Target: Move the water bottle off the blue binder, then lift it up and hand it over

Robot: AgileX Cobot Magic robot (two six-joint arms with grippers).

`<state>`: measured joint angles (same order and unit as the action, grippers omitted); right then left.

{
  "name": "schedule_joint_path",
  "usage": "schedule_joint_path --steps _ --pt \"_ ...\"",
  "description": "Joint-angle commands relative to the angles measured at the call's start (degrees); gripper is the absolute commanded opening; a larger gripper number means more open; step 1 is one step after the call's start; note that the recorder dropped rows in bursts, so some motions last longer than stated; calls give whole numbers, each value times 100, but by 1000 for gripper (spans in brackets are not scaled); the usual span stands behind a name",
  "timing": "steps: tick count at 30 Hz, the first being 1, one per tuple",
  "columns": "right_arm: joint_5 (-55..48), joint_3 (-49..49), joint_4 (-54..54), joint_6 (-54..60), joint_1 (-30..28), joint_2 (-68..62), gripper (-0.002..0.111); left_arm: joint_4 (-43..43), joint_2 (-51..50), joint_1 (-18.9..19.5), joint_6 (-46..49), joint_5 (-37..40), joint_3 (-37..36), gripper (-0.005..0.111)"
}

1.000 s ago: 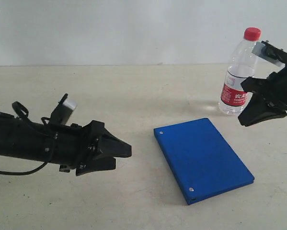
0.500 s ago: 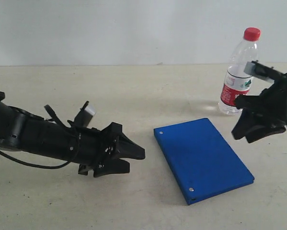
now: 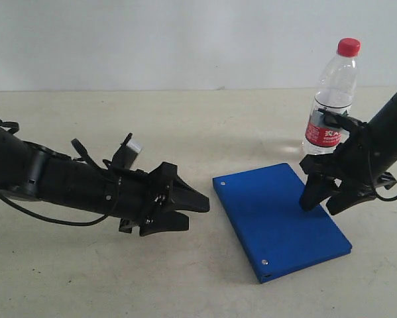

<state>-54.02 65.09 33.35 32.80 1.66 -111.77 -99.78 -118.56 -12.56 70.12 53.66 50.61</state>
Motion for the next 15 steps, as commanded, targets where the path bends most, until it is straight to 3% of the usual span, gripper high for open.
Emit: schedule_joint_path --steps 1,11,15 --pt "386 18 -130 16 -5 21 52 -17 -6 -20 -30 -168 42 61" --pt "514 18 -144 178 -18 -95 52 -17 -6 -20 -30 -134 42 61" --pt "43 18 402 349 -204 -450 52 -17 -6 -20 -30 -133 42 60"
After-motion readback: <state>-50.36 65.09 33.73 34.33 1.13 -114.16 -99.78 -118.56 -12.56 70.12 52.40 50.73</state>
